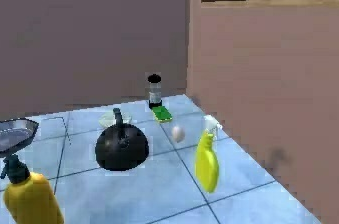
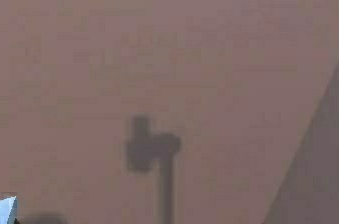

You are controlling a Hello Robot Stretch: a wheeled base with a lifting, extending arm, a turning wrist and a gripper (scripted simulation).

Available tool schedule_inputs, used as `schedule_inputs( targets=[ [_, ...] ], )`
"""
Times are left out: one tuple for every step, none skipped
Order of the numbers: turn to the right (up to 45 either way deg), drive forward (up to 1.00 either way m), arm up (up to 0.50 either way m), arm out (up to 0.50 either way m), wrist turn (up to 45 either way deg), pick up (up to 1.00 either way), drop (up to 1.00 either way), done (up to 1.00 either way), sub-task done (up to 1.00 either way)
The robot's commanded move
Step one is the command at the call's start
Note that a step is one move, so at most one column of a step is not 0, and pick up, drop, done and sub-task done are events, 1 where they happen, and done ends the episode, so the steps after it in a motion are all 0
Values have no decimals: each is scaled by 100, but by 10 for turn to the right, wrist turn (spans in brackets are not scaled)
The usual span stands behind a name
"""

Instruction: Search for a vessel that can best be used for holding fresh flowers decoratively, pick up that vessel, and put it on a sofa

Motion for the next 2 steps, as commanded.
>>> schedule_inputs(
  targets=[
    [-450,0,0,0,0,0,0,0,0],
    [-450,0,0,0,0,0,0,0,0]
  ],
)
